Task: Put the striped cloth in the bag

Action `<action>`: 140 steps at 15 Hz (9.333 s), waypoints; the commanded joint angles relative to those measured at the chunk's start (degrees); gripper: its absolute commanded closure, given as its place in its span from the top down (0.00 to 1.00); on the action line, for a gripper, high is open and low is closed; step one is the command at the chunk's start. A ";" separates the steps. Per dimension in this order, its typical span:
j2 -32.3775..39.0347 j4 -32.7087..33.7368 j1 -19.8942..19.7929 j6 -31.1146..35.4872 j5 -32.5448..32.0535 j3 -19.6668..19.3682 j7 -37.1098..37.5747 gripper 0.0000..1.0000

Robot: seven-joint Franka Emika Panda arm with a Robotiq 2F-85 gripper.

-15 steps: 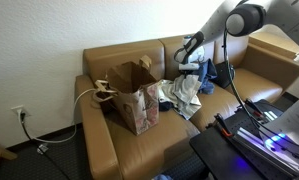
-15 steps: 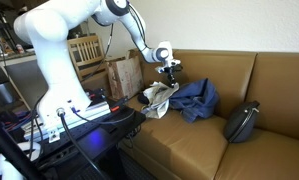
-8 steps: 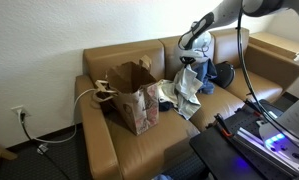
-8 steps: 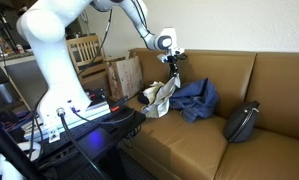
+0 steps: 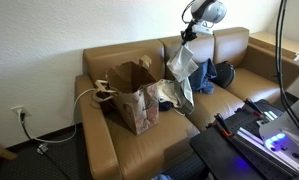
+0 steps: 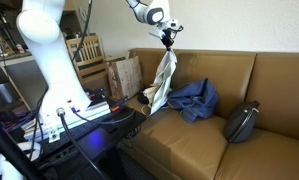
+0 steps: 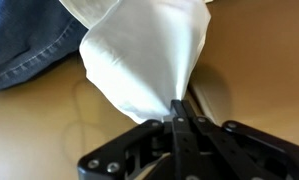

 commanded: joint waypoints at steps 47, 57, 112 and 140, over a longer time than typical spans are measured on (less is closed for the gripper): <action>-43.40 -4.81 13.32 -18.69 88.10 8.77 -87.65 0.00; -40.24 -4.71 16.87 -27.33 79.45 7.16 -84.26 0.00; -32.52 -2.02 20.43 -47.07 61.70 3.49 -77.22 0.00; -37.86 -7.64 19.68 -21.82 78.78 2.59 -114.93 0.00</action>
